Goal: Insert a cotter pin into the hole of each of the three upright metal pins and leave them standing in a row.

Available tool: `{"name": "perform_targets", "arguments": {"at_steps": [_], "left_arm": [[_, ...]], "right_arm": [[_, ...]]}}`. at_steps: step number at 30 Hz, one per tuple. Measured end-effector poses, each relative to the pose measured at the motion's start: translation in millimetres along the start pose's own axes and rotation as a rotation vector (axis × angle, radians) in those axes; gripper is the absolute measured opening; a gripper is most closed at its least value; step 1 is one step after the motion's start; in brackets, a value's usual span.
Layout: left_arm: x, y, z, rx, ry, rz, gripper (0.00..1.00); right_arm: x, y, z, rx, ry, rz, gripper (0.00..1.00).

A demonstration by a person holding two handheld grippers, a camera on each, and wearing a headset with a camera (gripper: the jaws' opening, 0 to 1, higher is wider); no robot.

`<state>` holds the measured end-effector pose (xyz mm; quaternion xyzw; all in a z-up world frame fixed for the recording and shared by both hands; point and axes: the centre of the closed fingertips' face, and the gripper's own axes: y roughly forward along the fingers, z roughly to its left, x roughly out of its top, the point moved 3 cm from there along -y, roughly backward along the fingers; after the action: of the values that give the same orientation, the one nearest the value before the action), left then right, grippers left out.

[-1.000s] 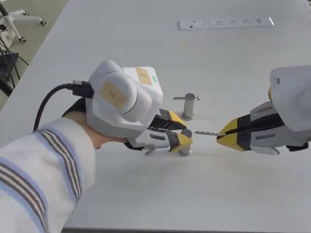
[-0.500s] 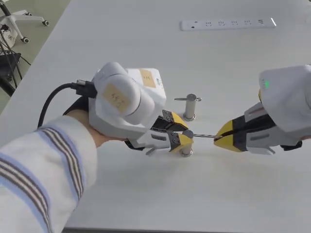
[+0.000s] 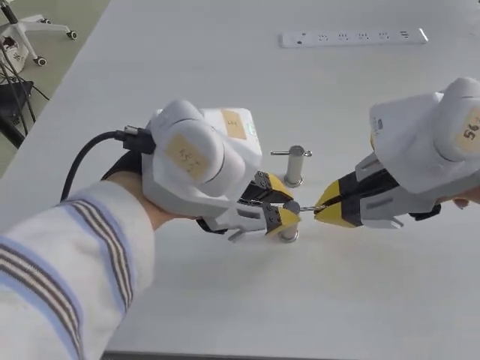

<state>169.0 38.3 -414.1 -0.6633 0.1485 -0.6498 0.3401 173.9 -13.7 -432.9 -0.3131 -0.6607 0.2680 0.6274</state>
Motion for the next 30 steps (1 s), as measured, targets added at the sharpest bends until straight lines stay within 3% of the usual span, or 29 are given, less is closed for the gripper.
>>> {"name": "perform_targets", "arguments": {"at_steps": [17, 19, 21, 23, 30], "left_arm": [[1.0, 3.0, 0.8, -0.002, -0.008, -0.001, 0.09], [1.0, 3.1, 1.0, -0.001, -0.011, 0.0, 0.09], [1.1, 3.4, 1.2, -0.002, -0.014, -0.001, 0.09], [1.1, 3.6, 1.4, -0.004, -0.02, -0.001, 0.09], [1.3, 3.8, 1.1, -0.001, -0.01, 0.002, 0.09]], "right_arm": [[8.8, 6.8, 6.2, 0.046, -0.036, -0.033, 0.0], [9.8, 6.6, 6.0, 0.038, -0.013, -0.056, 0.0], [13.4, 4.5, 4.7, 0.023, 0.01, -0.096, 0.07], [13.9, 2.0, 7.0, 0.039, 0.041, -0.113, 0.08], [2.6, -5.9, 3.2, -0.004, 0.071, -0.104, 0.11]]}}
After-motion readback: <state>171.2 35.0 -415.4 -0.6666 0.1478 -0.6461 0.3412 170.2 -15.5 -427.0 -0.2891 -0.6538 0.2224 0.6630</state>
